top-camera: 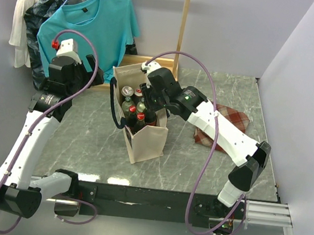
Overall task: Take the beverage out of the canvas bag
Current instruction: Take out the drink from the canvas bag.
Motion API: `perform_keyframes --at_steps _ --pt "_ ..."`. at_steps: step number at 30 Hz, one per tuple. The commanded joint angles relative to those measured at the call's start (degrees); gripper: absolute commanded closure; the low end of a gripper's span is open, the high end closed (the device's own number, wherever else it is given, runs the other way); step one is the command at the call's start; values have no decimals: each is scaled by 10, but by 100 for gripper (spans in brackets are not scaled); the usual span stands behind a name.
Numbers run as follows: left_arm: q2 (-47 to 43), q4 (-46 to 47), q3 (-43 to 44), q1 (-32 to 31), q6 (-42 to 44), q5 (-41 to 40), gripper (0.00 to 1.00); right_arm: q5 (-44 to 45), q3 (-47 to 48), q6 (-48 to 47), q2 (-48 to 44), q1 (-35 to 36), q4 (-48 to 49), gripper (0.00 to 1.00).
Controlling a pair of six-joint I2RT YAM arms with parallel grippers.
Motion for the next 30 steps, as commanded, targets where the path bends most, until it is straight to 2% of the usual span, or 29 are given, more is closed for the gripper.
perform_keyframes --at_steps 1,30 --pt "-10 19 -5 0 -7 2 4 23 35 -12 -21 -4 17 100" --pt "-20 11 9 -1 -3 1 4 52 56 -35 -94 -5 80 100"
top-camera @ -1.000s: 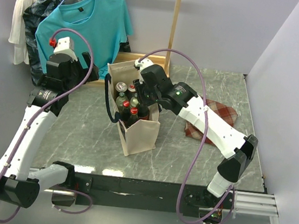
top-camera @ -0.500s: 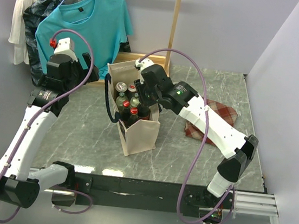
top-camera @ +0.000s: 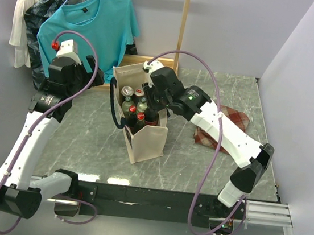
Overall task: Take the beverage out of the canvas bag
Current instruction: Take out the drink from the canvas bag.
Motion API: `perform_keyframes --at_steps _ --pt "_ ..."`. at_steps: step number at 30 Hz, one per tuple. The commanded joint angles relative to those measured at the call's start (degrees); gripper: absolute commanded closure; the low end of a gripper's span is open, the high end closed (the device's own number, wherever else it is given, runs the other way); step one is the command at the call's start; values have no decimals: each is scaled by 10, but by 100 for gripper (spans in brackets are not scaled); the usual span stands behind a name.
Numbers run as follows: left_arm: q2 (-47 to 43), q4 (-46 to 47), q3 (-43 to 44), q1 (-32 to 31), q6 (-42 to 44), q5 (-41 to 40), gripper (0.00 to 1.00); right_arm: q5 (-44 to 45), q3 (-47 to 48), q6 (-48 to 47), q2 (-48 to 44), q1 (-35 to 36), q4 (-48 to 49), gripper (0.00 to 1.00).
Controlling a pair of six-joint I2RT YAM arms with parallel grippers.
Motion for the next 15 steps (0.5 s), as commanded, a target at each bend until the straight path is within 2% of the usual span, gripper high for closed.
perform_keyframes --at_steps 1,10,15 --pt "-17 11 16 0 0 -1 4 42 51 -26 -82 -5 98 100" --pt "-12 8 32 0 2 7 4 46 84 -38 -83 -5 98 100" --pt "-10 5 38 0 5 5 4 49 145 -53 -64 -4 67 100"
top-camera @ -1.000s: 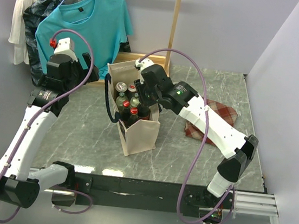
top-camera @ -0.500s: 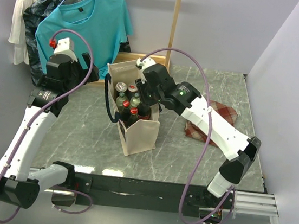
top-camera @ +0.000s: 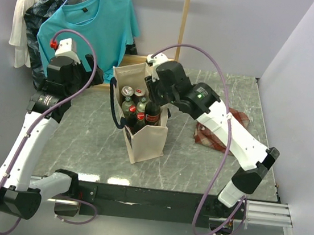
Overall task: Take the beverage out of the canvas bag
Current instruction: Take out the drink from the canvas bag.
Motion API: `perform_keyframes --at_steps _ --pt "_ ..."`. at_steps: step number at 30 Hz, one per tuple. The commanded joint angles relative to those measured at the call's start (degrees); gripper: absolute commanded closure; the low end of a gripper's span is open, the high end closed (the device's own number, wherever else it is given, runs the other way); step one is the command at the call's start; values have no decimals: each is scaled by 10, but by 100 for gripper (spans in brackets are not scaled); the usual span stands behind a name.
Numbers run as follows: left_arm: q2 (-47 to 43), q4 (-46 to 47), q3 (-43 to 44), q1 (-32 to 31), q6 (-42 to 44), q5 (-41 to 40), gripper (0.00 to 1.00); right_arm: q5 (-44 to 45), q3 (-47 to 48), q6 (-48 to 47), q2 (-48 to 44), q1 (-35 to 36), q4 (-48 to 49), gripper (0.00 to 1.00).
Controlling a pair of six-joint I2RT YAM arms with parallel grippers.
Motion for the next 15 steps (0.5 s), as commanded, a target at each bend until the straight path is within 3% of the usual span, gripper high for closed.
perform_keyframes --at_steps 1,6,15 --pt "-7 9 30 -1 6 5 4 41 113 -36 -45 -4 78 100" --pt "-4 12 30 -1 6 5 4 61 197 -52 -1 -1 12 100" --pt "3 13 28 -1 8 9 4 77 224 -82 15 3 -12 100"
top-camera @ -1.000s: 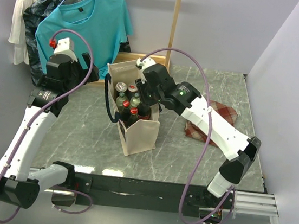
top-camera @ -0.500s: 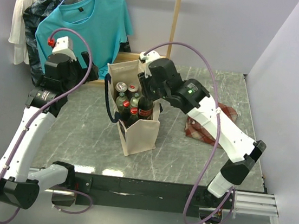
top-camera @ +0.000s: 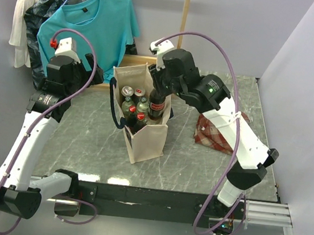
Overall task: Take the beverage out of the canvas bag
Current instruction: Take out the drink from the canvas bag.
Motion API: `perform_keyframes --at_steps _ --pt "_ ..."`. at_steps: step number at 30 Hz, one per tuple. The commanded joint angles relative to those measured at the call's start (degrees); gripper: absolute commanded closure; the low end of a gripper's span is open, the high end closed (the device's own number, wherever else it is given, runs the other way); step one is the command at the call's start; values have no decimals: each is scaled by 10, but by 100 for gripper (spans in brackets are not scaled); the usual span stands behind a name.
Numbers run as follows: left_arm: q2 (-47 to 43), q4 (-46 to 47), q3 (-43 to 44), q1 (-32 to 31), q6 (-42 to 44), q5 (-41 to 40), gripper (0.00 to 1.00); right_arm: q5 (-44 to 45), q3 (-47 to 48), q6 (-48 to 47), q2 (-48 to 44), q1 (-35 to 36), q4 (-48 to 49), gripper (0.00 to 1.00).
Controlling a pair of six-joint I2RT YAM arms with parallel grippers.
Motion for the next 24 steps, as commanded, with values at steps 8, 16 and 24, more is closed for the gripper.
perform_keyframes --at_steps 8,16,24 --pt "-1 15 16 -1 5 7 4 42 56 -39 -25 10 77 100" --pt "-6 17 10 0 2 7 4 52 84 -45 -30 18 74 100" --pt "-9 19 4 -1 -1 8 4 66 75 -53 -60 29 98 100"
